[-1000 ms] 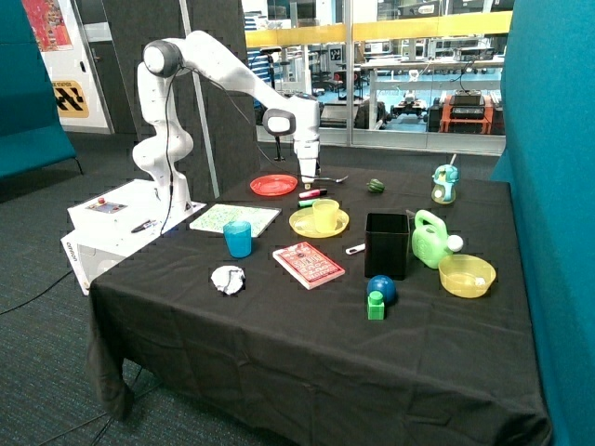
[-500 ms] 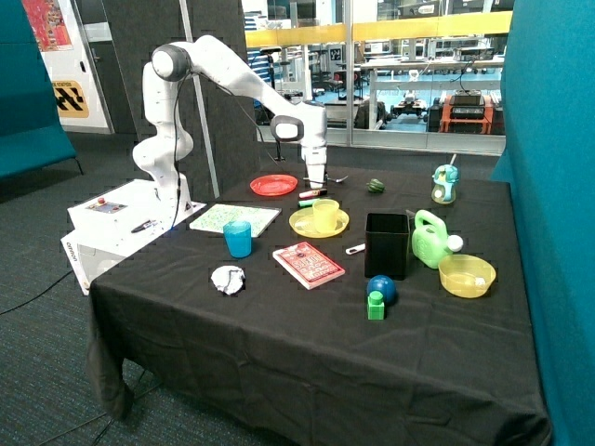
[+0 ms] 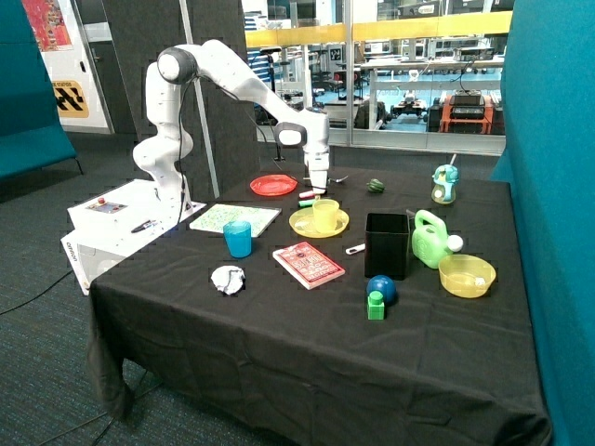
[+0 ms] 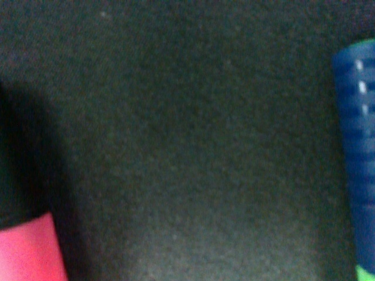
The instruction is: Put a highlighter on each book
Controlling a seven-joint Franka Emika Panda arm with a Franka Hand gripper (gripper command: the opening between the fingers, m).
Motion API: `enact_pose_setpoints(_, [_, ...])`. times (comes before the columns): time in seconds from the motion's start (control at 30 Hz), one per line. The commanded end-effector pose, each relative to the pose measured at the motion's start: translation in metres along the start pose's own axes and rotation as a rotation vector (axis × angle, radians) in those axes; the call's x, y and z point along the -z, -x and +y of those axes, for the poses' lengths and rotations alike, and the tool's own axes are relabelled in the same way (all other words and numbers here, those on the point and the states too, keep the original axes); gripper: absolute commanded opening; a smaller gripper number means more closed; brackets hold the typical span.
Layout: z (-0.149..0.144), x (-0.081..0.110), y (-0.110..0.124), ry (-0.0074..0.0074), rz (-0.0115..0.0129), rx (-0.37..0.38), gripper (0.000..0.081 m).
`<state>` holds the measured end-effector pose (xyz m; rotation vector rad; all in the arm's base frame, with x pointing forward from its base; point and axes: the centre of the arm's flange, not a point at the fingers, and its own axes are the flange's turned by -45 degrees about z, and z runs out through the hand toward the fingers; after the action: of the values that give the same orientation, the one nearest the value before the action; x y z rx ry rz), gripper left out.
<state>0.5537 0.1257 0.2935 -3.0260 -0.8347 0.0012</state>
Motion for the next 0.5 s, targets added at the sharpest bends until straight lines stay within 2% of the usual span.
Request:
enact_pose_setpoints(0.0, [-0.001,-0.008,-0.001,0.0027,0.0001,0.007,0.0252])
enact_pose_setpoints(0.33, [0.007,-0.014,0.004,0.0027,0.0001,0.008,0.0238])
enact_pose_setpoints(0.47, [0.01,-0.016,0.006,0.0027,0.0001,0.01,0.0256])
